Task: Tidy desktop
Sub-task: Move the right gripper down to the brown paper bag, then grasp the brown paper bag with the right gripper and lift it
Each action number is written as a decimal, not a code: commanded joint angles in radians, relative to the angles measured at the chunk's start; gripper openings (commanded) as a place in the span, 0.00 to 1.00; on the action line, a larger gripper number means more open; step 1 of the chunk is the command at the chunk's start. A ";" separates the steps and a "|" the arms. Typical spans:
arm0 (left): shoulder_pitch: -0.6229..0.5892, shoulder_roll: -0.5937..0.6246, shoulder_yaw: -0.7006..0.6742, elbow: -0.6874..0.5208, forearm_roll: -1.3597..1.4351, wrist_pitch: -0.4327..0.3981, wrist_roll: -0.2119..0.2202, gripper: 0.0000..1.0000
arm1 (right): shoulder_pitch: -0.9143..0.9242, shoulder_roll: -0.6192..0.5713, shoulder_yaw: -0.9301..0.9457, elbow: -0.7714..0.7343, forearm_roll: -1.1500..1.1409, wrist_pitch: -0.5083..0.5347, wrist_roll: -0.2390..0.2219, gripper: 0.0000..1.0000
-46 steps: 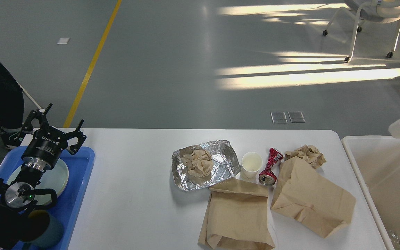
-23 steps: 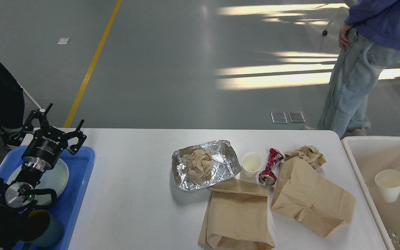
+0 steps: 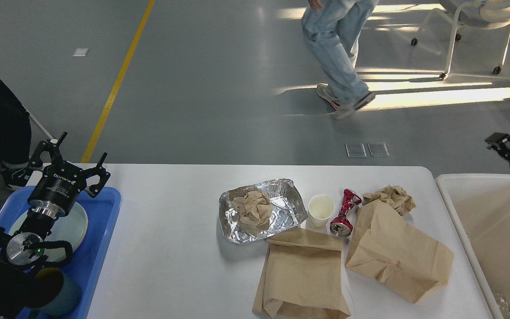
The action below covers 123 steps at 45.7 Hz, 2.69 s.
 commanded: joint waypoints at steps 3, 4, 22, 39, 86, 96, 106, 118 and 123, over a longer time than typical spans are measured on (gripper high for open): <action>0.000 0.000 0.000 0.000 0.000 0.000 0.000 0.96 | 0.220 0.147 -0.173 0.087 0.000 0.087 -0.005 1.00; 0.000 0.000 0.000 0.000 0.000 0.000 0.000 0.96 | 0.244 0.169 -0.194 0.101 0.000 0.104 -0.005 1.00; 0.000 0.000 0.000 0.000 0.000 0.000 0.000 0.96 | 0.772 0.299 -0.262 0.457 0.000 0.653 -0.002 1.00; 0.000 0.000 0.000 0.000 0.000 0.000 0.000 0.96 | 0.917 0.278 -0.297 0.577 -0.001 0.796 -0.003 1.00; 0.000 0.000 0.000 0.000 0.000 0.000 0.000 0.96 | 0.077 0.494 -0.283 0.248 -0.015 0.243 -0.006 0.99; 0.000 0.000 0.000 0.000 0.000 0.000 0.000 0.96 | 0.056 0.496 -0.286 0.248 -0.015 0.230 -0.006 0.64; 0.000 0.000 0.000 0.000 0.000 0.000 0.000 0.96 | 0.065 0.491 -0.352 0.260 -0.020 0.287 -0.006 0.00; 0.000 0.000 0.000 0.000 0.000 0.000 0.000 0.96 | 0.096 0.468 -0.392 0.268 -0.020 0.327 -0.006 0.00; 0.000 0.000 0.000 0.000 0.000 0.000 0.000 0.96 | 0.148 0.447 -0.427 0.293 -0.020 0.368 -0.003 0.00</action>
